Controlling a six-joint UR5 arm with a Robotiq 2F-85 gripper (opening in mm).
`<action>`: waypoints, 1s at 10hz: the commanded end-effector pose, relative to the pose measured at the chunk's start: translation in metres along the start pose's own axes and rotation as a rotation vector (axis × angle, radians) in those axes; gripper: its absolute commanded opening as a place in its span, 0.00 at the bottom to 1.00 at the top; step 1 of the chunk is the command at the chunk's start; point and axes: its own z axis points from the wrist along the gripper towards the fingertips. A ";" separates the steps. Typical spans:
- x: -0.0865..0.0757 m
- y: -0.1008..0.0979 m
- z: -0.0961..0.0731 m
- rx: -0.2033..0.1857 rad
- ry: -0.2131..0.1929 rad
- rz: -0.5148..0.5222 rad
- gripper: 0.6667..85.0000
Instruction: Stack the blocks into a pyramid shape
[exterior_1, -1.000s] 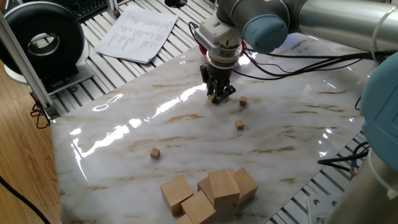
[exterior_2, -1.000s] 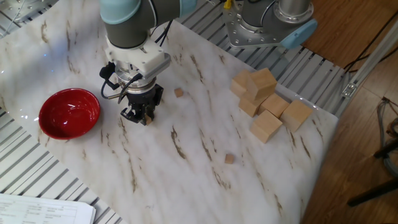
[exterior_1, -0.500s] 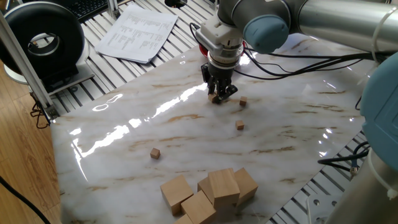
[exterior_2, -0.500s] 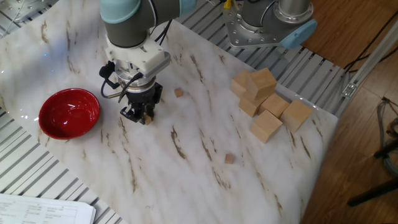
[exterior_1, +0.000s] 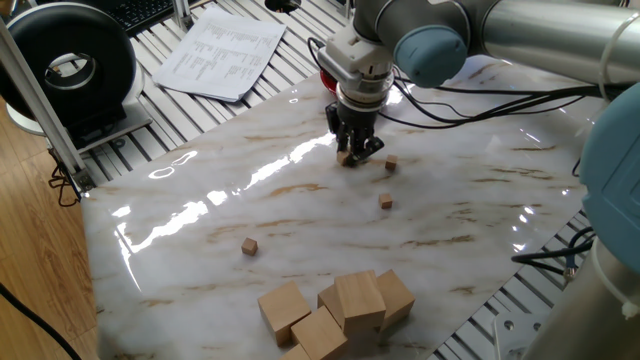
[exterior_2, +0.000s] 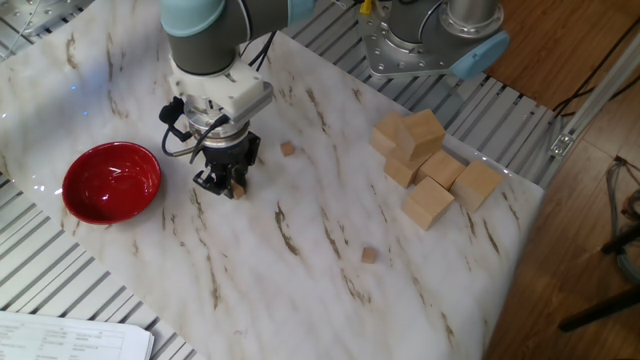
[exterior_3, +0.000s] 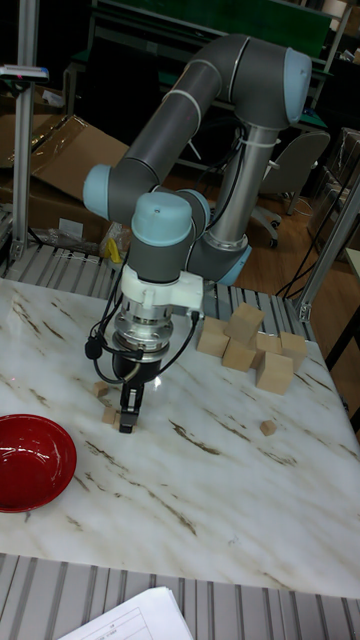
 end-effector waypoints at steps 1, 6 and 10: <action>-0.001 -0.001 -0.001 0.007 -0.017 0.021 0.36; -0.002 0.001 -0.001 0.009 -0.028 0.040 0.33; 0.000 0.000 0.000 0.013 -0.022 0.009 0.38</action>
